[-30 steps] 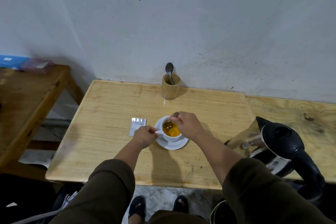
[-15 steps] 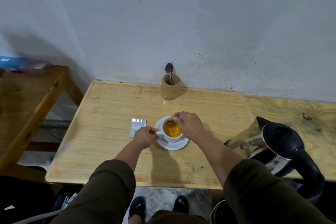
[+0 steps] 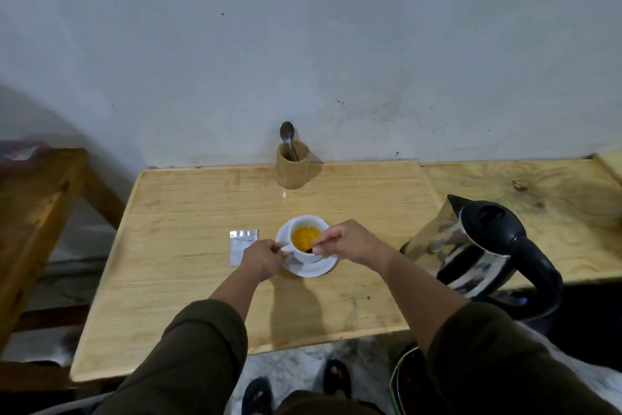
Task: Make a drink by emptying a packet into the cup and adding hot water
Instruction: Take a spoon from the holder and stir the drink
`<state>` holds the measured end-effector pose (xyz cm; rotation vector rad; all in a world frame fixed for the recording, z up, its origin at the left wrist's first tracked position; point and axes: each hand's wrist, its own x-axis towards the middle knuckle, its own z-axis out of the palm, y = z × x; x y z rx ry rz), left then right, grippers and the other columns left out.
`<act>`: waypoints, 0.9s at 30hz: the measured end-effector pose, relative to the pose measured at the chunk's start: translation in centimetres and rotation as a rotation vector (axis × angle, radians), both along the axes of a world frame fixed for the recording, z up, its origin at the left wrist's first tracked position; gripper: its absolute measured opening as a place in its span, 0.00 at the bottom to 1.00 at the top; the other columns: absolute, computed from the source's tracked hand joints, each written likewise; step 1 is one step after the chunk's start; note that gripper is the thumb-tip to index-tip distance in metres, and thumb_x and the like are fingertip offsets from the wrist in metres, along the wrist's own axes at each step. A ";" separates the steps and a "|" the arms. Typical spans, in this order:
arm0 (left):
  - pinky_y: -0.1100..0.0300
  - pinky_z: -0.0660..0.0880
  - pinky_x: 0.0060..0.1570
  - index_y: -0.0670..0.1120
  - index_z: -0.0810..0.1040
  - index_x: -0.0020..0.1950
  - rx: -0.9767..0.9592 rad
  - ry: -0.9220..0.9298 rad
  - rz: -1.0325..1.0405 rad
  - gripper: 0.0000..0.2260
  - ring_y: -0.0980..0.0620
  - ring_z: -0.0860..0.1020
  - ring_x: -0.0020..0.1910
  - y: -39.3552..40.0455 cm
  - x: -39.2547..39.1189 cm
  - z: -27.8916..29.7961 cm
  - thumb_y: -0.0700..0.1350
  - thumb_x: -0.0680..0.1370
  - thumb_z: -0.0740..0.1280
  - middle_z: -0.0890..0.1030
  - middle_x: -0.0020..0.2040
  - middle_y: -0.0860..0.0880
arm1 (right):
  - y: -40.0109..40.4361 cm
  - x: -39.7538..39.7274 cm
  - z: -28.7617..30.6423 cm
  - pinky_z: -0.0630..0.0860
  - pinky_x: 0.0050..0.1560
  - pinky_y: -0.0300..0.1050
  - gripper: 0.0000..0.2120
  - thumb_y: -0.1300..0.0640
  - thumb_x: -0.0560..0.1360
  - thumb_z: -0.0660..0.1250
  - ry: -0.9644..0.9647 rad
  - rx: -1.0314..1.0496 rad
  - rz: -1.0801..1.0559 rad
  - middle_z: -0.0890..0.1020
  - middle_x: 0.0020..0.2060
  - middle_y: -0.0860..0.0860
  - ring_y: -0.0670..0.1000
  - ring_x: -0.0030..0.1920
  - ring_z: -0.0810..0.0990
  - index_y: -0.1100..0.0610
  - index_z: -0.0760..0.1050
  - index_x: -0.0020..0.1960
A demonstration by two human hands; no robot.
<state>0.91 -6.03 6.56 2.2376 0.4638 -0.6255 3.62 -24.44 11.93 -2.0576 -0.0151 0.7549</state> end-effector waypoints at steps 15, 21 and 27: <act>0.62 0.66 0.48 0.43 0.76 0.62 0.023 -0.101 -0.140 0.18 0.43 0.77 0.60 0.2 -1.3 -0.7 0.52 0.78 0.64 0.81 0.59 0.43 | -0.8 -5.7 -2.5 0.74 0.32 0.30 0.10 0.68 0.70 0.70 0.074 -0.007 -0.280 0.81 0.32 0.51 0.46 0.35 0.78 0.55 0.78 0.35; 0.60 0.70 0.52 0.43 0.75 0.64 -0.029 -0.176 -0.003 0.16 0.42 0.77 0.60 -0.6 -2.1 -1.4 0.42 0.76 0.64 0.81 0.59 0.42 | -2.5 -6.4 -4.3 0.75 0.47 0.47 0.12 0.65 0.64 0.75 0.066 -0.040 -0.378 0.81 0.32 0.51 0.52 0.41 0.80 0.51 0.75 0.35; 0.61 0.68 0.49 0.43 0.75 0.63 -0.055 -0.253 0.180 0.18 0.42 0.79 0.58 -1.7 -2.4 -2.4 0.42 0.73 0.68 0.81 0.58 0.43 | -4.5 -4.6 -4.8 0.70 0.32 0.36 0.04 0.63 0.69 0.72 0.055 -0.077 -0.597 0.78 0.34 0.50 0.46 0.34 0.74 0.56 0.79 0.42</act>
